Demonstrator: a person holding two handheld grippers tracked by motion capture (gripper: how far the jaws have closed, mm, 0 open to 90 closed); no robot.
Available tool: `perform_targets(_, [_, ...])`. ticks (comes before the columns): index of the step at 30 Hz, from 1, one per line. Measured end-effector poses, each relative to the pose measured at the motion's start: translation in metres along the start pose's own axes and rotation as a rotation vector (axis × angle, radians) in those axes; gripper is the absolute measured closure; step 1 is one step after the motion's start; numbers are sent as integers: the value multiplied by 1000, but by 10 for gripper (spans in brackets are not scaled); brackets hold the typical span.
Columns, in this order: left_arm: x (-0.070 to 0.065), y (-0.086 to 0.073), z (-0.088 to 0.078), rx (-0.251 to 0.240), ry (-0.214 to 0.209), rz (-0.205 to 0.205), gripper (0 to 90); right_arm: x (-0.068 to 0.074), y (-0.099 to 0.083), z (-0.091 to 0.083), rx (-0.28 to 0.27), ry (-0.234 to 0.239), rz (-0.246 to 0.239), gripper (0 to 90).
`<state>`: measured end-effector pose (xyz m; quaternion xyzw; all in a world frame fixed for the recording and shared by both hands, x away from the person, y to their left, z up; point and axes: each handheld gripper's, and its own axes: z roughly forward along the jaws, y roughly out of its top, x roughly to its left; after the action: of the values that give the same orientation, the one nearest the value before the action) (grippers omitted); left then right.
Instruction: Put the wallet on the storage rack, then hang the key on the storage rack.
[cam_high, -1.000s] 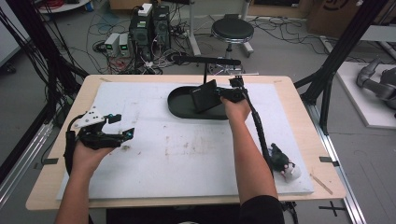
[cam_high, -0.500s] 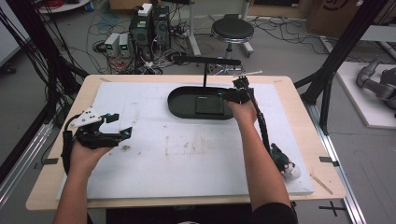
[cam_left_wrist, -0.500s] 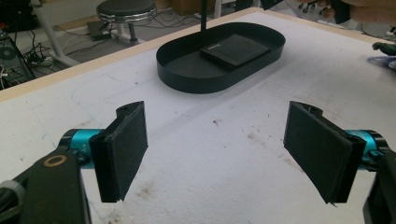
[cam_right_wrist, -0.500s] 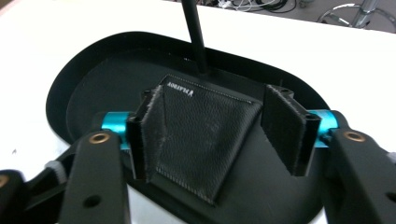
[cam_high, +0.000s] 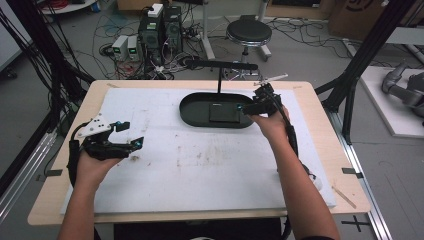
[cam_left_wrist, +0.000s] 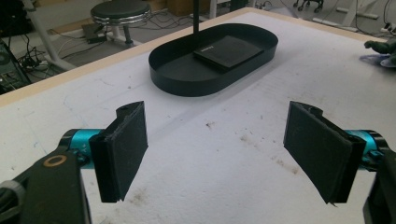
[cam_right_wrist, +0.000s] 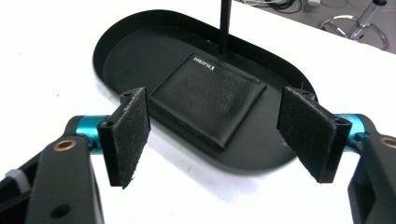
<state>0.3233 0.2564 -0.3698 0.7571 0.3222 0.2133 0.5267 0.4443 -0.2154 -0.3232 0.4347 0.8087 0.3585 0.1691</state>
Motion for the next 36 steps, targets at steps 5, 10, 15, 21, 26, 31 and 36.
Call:
perform_targets(5, [1, 1, 5, 6, -7, -1, 217, 4, -23, -33, -63, -11, -4, 252])
perform_targets(10, [1, 1, 9, 9, -15, 1, 215, 1, -47, -48, -84, -42, 8, 244])
perform_targets(15, [4, 0, 15, 18, -17, -9, 211, -2, -69, -57, -111, -45, 15, 224])
perform_targets(21, [3, 0, 20, 28, -24, -7, 207, -3, -93, -59, -152, -29, 29, 195])
perform_targets(26, [1, -1, 24, 39, -26, -9, 197, -4, -104, -55, -153, -23, 22, 195])
perform_targets(31, [-3, -2, 27, 51, -38, 4, 191, -8, -105, -59, -137, -52, 3, 195])
perform_targets(36, [-6, -2, 25, 52, -50, 9, 191, -9, -105, -64, -129, -66, 12, 195])
